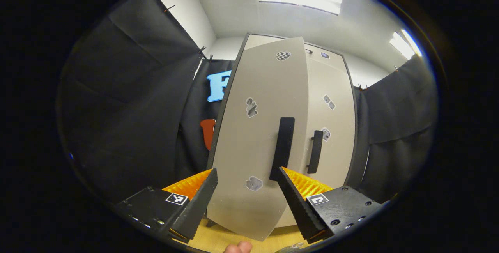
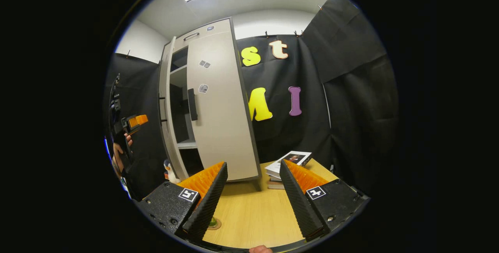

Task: Grasp the bottle in the cabinet with the left hand and place it on the coaster, then close the right door with the right hand and the left door with the left hand.

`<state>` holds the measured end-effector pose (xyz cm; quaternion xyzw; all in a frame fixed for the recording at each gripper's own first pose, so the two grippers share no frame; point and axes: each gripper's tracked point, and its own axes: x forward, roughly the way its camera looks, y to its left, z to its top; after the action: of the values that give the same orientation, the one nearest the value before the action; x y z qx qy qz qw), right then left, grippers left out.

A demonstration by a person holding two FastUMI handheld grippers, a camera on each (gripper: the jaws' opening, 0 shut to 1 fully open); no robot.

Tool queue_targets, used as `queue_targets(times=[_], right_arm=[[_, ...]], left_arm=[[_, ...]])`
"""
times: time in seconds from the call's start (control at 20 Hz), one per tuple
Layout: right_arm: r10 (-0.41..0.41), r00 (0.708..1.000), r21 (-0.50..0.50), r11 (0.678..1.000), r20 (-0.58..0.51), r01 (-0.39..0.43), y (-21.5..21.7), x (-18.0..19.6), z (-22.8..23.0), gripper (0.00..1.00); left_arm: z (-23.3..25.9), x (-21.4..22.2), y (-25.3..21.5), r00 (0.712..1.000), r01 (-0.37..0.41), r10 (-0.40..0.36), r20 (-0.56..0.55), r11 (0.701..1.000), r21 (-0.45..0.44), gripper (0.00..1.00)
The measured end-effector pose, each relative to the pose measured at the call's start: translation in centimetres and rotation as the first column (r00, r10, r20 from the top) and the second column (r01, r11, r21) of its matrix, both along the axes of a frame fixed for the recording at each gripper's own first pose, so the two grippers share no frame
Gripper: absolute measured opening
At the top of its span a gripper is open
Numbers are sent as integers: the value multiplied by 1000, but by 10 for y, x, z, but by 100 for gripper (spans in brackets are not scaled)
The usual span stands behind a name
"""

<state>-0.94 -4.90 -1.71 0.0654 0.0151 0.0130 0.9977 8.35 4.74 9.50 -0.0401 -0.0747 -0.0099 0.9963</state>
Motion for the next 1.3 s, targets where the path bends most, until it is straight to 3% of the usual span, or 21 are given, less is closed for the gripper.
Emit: queue_targets(times=[0.25, 0.35, 0.45, 0.5, 0.75, 0.85, 0.9, 0.95, 1.05, 1.1, 1.25, 1.3], right_arm=[[51, 999, 0, 999, -20, -51, 7, -1, -3, 83], [70, 997, -10, 997, -35, -70, 9, 1, -12, 83], [83, 995, -16, 996, -51, -84, 11, 1, -17, 83], [87, 995, -16, 996, -54, -88, 11, 0, -17, 83], [83, 996, -15, 996, -44, -84, 13, 3, -13, 83], [78, 996, -17, 997, -52, -79, 14, 3, -14, 83], [74, 996, -14, 997, -55, -75, 13, 2, -13, 83], [71, 996, -8, 997, -58, -71, 15, 2, -14, 83], [65, 996, 7, 998, -65, -65, 17, 1, -15, 83], [64, 996, 13, 998, -68, -64, 18, 0, -16, 83], [64, 996, 31, 998, -67, -62, 20, 0, -16, 83], [64, 996, 35, 997, -64, -62, 21, 1, -15, 83]], left_arm=[[-38, -20, -8, 998, -29, 30, -50, 999, 18, 100], [-52, -29, -21, 998, -4, 6, -60, 999, 39, 95], [-68, -42, -33, 997, 10, -5, -75, 998, 66, 99], [-75, -47, -38, 996, 15, -9, -90, 998, 64, 95], [-111, -73, -59, 989, 30, -27, -145, 999, 17, 95], [-118, -79, -59, 986, 28, -27, -165, 1000, 9, 99], [-122, -80, -59, 985, 23, -21, -171, 1000, 13, 95], [-123, -80, -58, 984, 20, -15, -175, 1000, 22, 100], [-121, -80, -57, 984, 18, -12, -176, 999, 35, 100], [-119, -80, -56, 985, 16, -9, -173, 999, 38, 95], [-110, -79, -56, 988, 18, -13, -152, 999, 32, 100], [-107, -80, -57, 989, 18, -14, -148, 999, 28, 95]])
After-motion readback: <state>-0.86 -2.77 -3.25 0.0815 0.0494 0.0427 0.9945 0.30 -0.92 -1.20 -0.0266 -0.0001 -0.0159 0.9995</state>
